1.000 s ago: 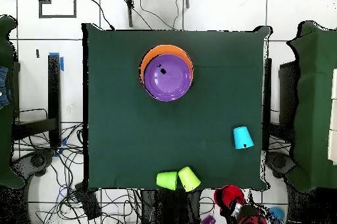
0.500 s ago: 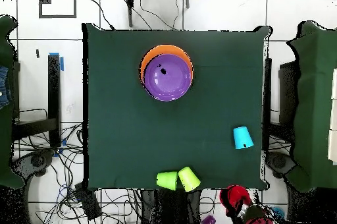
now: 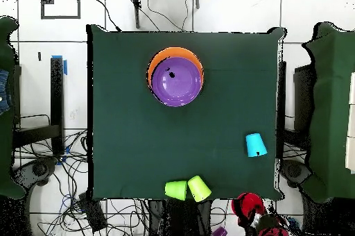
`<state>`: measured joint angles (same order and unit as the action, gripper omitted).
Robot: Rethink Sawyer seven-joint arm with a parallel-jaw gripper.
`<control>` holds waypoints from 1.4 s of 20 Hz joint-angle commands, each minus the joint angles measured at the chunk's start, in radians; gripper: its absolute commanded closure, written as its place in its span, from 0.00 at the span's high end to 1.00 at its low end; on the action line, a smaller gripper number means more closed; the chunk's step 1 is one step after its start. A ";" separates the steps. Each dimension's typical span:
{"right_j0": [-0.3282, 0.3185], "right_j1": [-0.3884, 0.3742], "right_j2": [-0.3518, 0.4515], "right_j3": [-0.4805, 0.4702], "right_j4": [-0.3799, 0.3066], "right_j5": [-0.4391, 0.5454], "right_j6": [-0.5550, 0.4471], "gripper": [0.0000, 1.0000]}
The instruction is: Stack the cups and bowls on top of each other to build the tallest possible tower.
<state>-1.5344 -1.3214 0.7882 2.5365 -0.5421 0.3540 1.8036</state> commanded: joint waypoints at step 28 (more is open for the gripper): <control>0.391 0.310 0.006 -0.412 -0.005 0.265 -0.013 0.00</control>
<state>-1.2447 -1.1406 0.8264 2.2728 -0.5412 0.5038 1.8036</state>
